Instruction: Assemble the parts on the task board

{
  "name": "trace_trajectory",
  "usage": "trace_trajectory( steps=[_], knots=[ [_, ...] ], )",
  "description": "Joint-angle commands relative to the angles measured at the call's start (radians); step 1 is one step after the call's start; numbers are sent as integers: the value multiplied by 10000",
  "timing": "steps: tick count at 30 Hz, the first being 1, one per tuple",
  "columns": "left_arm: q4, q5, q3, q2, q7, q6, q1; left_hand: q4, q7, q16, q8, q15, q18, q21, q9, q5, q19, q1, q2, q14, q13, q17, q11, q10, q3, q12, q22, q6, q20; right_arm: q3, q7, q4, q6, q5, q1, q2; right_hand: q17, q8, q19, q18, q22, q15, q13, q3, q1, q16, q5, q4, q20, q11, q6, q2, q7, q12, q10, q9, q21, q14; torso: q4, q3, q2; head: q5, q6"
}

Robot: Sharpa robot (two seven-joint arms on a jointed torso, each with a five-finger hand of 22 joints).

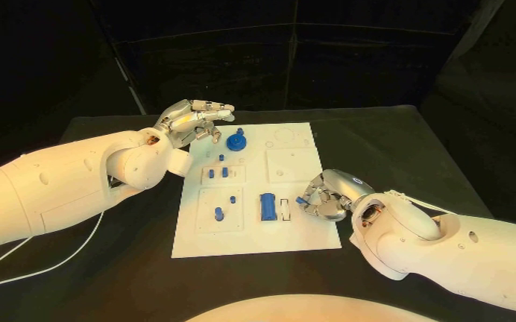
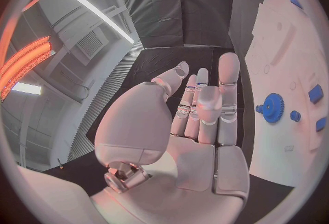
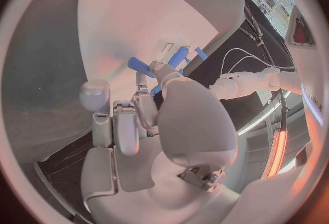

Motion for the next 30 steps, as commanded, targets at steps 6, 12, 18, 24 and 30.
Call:
trace_trajectory(
  steps=[6, 12, 18, 24, 30],
  knots=[
    [58, 10, 9, -1, 11, 52, 16, -7, -8, 45, 58, 22, 161, -37, 6, 28, -7, 33, 65, -39, 17, -15, -33, -74, -32, 72, -9, -86, 65, 2, 32, -334, -207, 1381, 14, 522, 2132, 4, 79, -176, 9, -20, 67, -78, -388, 76, 385, 226, -4, -14, 309, -119, -186, -15, 48, 443, 48, 918, -11, -2, -3, -5, 4],
    [71, 9, 10, -5, 8, 57, 18, -7, -8, 45, 58, 22, 161, -37, 6, 28, -7, 33, 65, -39, 17, -15, -33, -74, -32, 72, -9, -86, 65, 2, -4, -591, -34, 1906, 14, 826, 2174, 58, 92, -177, 22, -44, 96, -159, -622, 96, 398, 375, -23, -47, 393, -115, -230, 17, 86, 524, 53, 927, -4, -13, -11, 12, -6],
    [83, 9, 10, -14, -3, 56, 21, -7, -8, 45, 58, 22, 161, -37, 6, 28, -7, 33, 65, -39, 17, -15, -33, -74, -32, 72, -9, -86, 65, 2, -24, -682, 155, 2069, 14, 966, 2175, 114, 105, -179, 41, -68, 89, -204, -739, 97, 415, 450, -41, -80, 464, -98, -276, 4, 96, 598, 61, 927, -25, -1, -4, 55, -24],
    [85, 7, 10, -10, -11, 65, 23, -7, -8, 45, 58, 22, 161, -37, 6, 28, -7, 33, 65, -39, 17, -15, -33, -74, -32, 72, -9, -86, 65, 2, -22, -710, 123, 2112, 14, 1068, 2176, 152, 104, -178, 34, -86, 87, -261, -859, 97, 429, 531, -59, -99, 497, -97, -295, -4, 103, 660, 55, 927, -30, 1, -10, 48, -36],
    [84, -103, 10, 0, -15, 97, 23, -7, -8, 45, 58, 22, 161, -37, 6, 28, -7, 33, 65, -39, 17, -15, -33, -74, -32, 72, -9, -86, 65, 2, -32, -742, 9, 2037, 14, 1125, 2168, 288, 110, -180, 33, -123, 110, -545, -1176, 92, 541, 751, -93, -143, 595, -118, -352, 13, 132, 836, 47, 925, -8, 4, -15, 35, -32]
  ],
)
